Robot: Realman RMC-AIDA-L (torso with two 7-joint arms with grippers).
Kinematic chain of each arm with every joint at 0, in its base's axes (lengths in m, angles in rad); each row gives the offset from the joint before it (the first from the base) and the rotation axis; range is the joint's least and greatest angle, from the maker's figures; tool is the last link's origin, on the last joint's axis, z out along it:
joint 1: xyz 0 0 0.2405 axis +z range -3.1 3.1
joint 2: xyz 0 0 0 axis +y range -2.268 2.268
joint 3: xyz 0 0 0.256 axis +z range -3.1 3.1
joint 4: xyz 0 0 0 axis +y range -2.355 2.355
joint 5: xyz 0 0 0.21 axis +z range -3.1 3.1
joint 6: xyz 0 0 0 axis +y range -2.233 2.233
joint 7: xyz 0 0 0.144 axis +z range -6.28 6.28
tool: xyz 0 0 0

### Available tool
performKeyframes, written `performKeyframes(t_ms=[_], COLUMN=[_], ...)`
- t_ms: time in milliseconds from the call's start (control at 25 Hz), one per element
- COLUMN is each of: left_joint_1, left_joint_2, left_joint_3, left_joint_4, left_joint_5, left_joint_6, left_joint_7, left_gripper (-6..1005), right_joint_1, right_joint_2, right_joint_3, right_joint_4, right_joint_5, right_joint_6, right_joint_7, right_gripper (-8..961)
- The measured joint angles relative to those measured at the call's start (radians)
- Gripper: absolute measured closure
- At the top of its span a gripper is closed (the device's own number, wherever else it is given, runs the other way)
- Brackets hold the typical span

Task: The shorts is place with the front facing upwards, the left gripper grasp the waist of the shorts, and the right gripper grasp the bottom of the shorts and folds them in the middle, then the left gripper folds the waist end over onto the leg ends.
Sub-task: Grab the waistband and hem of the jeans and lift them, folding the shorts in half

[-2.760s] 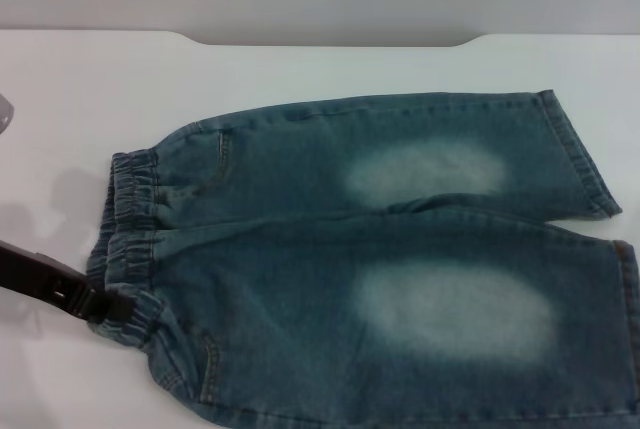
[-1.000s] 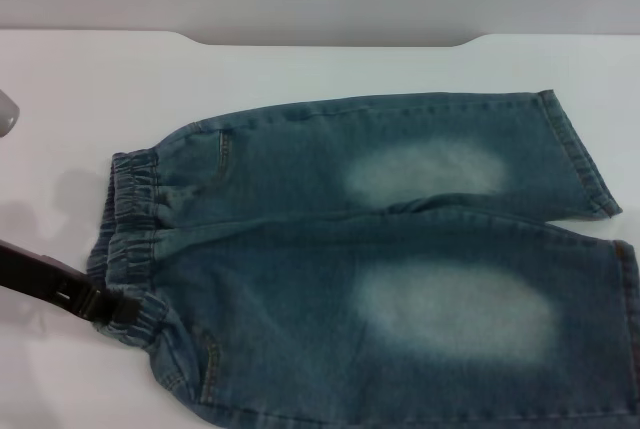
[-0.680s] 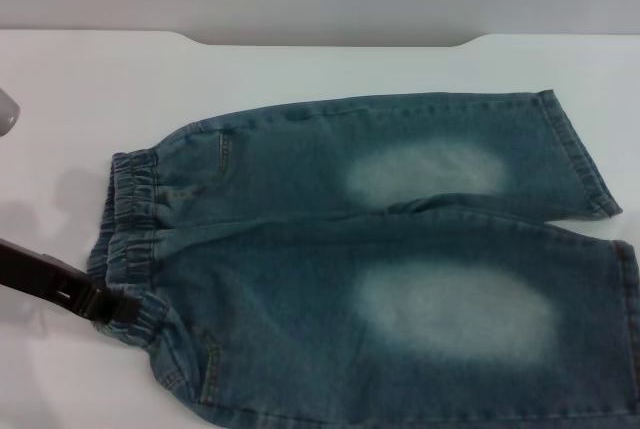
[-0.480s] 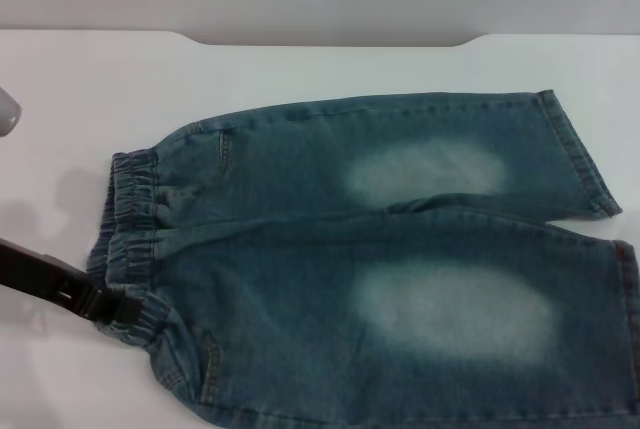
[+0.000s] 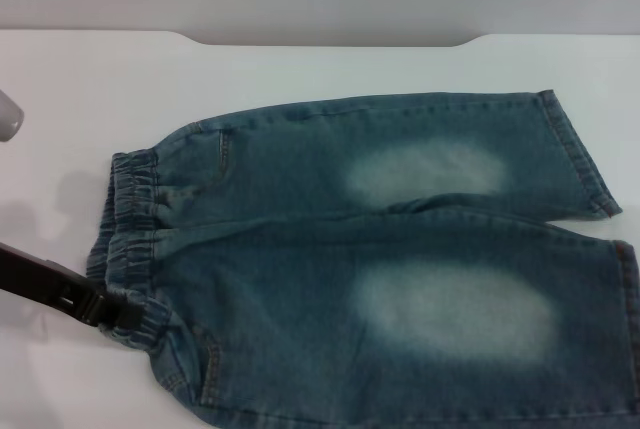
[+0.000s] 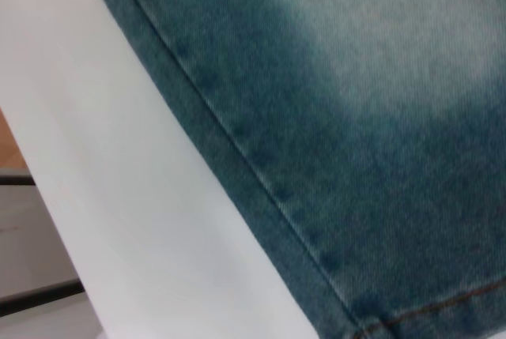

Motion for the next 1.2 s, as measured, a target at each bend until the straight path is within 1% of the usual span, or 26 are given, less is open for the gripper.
performKeyframes(t_ms=[680,1200], left_joint_1=[0.0,0.0], left_joint_2=[0.004,0.006], left_joint_3=[0.001,0.001], left_joint_4=[-0.001,-0.001], left_joint_5=[0.0,0.003], left_joint_6=[0.004,0.003], left_joint_7=[0.005,0.008], left_gripper=[956,956], right_joint_1=[0.02,0.022], right_joint_2=[0.024,0.026], right_joint_3=[-0.003,-0.007], right_joint_4=[-0.002,0.008], right_joint_5=[0.005,0.015], right_joint_6=[0.015,0.003], right_joint_7=[0.002,0.005], right_gripper=[643,644])
